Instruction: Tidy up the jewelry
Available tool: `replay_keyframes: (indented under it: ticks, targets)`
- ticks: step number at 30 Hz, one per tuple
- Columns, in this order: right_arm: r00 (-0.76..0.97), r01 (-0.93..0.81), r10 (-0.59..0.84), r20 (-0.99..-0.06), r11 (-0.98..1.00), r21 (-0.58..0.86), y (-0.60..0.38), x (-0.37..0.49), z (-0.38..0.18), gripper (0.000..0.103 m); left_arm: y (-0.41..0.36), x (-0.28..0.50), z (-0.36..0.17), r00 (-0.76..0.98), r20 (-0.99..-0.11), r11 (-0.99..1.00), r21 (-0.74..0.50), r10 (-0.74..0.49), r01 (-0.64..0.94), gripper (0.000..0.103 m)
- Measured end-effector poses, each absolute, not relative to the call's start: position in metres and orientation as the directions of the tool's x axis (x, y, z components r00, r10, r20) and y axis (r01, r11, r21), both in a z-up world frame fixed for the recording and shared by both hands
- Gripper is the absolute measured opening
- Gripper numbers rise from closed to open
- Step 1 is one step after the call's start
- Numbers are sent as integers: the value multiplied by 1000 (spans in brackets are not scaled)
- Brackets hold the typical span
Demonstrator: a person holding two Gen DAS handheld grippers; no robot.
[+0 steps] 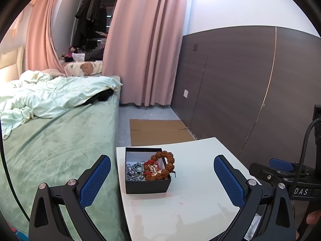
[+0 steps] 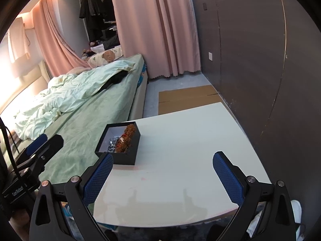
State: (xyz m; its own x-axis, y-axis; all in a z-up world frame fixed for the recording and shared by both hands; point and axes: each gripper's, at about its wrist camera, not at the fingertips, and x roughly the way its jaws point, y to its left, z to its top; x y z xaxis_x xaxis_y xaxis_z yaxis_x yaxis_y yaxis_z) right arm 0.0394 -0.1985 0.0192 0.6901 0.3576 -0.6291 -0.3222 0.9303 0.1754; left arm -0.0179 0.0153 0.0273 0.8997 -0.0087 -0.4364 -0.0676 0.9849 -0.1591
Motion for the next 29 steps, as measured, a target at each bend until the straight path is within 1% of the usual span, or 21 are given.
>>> replay_keyframes:
  ticks: [16,22,29]
  targets:
    - [689,-311,340,-640,936,163,-201,39,18,100,17,-18,26,896,-443,983,-172,-14,-70,102]
    - [689,-318,339,-641,936,153,-202,42,18,100,13,-18,25,899,-437,986,-136,29,-98,102]
    - [681,-301,326,-656,941,156,-204,51,12,100,10,-8,20,882,-472,985,-149,5,-85,102]
